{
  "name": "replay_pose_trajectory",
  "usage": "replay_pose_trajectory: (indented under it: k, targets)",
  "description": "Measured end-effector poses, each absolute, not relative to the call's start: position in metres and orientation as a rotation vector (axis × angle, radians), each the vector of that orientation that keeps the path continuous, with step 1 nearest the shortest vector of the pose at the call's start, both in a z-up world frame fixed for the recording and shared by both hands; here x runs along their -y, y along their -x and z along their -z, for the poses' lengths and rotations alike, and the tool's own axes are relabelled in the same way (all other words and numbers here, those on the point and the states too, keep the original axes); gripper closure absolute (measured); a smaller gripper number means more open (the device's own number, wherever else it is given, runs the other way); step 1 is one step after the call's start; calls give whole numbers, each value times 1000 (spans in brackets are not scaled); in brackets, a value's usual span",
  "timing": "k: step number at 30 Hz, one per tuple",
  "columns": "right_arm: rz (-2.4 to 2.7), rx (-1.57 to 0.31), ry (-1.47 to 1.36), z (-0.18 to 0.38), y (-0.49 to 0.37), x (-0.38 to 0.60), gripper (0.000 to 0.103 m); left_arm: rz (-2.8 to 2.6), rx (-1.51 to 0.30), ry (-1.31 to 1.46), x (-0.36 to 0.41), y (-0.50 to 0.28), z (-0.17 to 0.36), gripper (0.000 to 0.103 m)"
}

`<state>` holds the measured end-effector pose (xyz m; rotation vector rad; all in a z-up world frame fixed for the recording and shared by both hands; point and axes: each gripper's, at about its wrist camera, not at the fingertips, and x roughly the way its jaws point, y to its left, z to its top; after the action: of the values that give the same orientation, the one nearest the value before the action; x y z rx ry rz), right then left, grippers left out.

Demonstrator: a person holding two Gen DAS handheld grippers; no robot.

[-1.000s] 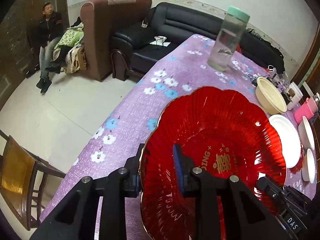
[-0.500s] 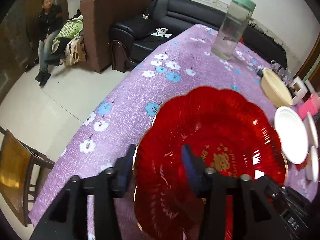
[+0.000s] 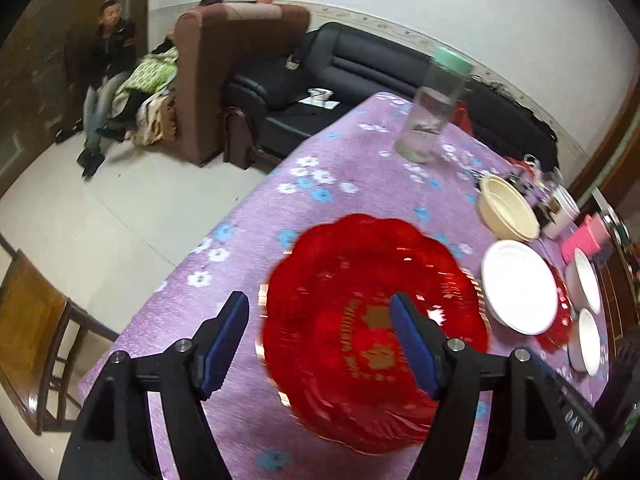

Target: Organize plates and bowls

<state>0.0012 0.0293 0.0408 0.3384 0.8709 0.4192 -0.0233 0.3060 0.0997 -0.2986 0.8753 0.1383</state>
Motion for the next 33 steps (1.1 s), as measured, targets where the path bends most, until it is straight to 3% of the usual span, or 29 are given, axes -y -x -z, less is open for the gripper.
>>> replay_pose_trajectory:
  k: [10, 25, 33]
  targets:
    - [-184, -801, -499, -40, -14, 76, 61, -28, -886, 199, -235, -8, -115, 27]
    - [-359, -960, -615, -14, -52, 42, 60, 47, -1111, 54, -134, -147, -57, 27]
    - [-320, -960, -642, -5, -71, 40, 60, 57, -1177, 40, -116, -173, -35, 28]
